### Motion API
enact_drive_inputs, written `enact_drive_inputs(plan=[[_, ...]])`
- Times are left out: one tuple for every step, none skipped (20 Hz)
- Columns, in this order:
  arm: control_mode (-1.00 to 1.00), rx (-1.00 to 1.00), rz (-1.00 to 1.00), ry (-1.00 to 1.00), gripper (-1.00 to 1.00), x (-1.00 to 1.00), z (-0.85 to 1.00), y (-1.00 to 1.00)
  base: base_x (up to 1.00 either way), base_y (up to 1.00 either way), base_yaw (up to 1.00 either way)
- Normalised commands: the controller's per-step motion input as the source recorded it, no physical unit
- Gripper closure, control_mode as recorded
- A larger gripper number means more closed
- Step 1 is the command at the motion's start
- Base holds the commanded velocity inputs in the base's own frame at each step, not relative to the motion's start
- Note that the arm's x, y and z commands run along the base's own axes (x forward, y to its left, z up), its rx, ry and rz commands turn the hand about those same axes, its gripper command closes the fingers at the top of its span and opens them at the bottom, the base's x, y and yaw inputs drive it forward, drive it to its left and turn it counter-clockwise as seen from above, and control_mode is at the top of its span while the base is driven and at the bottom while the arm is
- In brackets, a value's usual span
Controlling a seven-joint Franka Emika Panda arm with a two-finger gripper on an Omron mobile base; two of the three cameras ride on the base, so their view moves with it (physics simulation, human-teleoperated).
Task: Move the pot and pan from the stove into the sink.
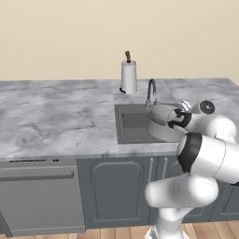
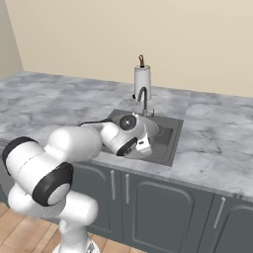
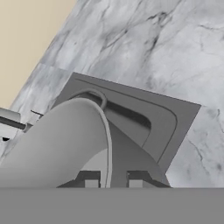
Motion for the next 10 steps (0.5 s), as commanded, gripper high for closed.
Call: enact_drive_inputs(plan=[[-1.0,0.0,0.0,0.0,1.0,0.19,-0.03,0.0,0.0,0.0,0.0],[-1.0,0.0,0.0,0.0,1.0,0.21,-0.02,0.0,0.0,0.0,0.0],[-1.0,-0.01,0.0,0.0,1.0,0.23,-0.04,0.0,0.0,0.0,0.0],[-1.0,0.0,0.0,0.0,1.0,0.3,-0.03,0.01,0.0,0.0,0.0],[-1.0,-0.01,-0.01,0.0,1.0,0.34,-0.04,0.02,0.0,0.0,0.0],[-1.0,-0.01,-0.02,0.0,1.0,0.37,-0.04,0.03,0.0,0.0,0.0],[-1.0,-0.01,-0.03,0.0,1.0,0.42,-0.04,0.04,0.0,0.0,0.0],[-1.0,-0.01,-0.03,0.0,1.0,0.4,-0.04,0.04,0.0,0.0,0.0],[-1.0,-0.02,-0.03,-0.01,1.0,0.39,-0.06,0.04,0.0,0.0,0.0],[-1.0,-0.02,-0.03,-0.01,1.0,0.36,-0.09,0.03,0.0,0.0,0.0]])
